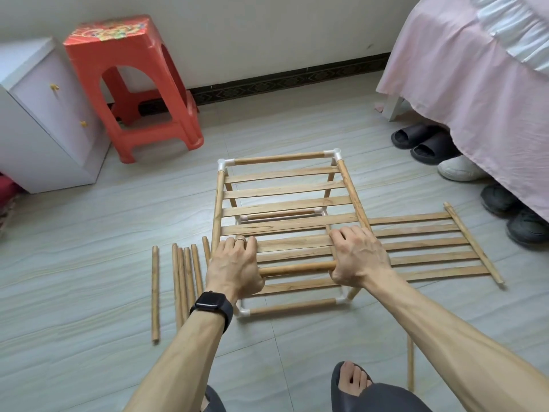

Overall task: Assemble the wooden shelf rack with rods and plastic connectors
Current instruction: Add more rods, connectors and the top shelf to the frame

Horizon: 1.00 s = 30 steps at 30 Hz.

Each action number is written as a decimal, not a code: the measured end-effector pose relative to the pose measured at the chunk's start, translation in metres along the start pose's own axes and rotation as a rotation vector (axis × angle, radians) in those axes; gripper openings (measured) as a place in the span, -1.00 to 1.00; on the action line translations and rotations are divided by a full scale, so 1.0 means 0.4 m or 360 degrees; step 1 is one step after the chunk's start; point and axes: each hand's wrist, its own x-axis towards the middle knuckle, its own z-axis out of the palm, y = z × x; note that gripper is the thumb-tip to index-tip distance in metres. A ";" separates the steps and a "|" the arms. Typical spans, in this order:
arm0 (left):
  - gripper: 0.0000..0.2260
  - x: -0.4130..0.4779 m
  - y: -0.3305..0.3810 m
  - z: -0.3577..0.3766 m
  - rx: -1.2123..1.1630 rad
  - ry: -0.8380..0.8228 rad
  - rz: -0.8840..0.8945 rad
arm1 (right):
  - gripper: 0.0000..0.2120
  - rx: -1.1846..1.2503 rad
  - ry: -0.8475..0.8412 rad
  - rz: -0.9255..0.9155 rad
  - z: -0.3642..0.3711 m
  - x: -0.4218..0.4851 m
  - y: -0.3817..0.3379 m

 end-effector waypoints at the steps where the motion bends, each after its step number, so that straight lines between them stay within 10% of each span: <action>1: -0.68 -0.005 0.004 0.000 -0.0010 0.0015 -0.0024 | -0.53 0.0005 0.0011 0.0011 0.002 -0.003 -0.001; 7: -0.52 -0.025 0.032 -0.015 -0.0172 -0.0103 -0.0168 | -0.37 -0.0081 -0.0008 0.0088 0.018 -0.015 0.003; 11: -0.32 -0.031 0.087 -0.076 -0.0318 -0.0332 0.0017 | -0.09 -0.0100 -0.0043 0.0677 -0.013 0.025 0.028; 17: -0.65 0.001 0.072 -0.167 -0.0967 -0.0093 0.0059 | -0.38 0.0596 0.0394 0.1103 -0.026 -0.036 0.045; 22: -0.59 0.054 -0.061 -0.128 -0.0544 0.0065 -0.0394 | -0.01 0.1115 0.0252 0.1059 -0.019 -0.055 -0.041; 30: -0.62 0.062 -0.079 -0.099 -0.0064 0.0142 -0.0029 | 0.31 0.0863 -0.0016 0.1130 -0.015 0.035 -0.012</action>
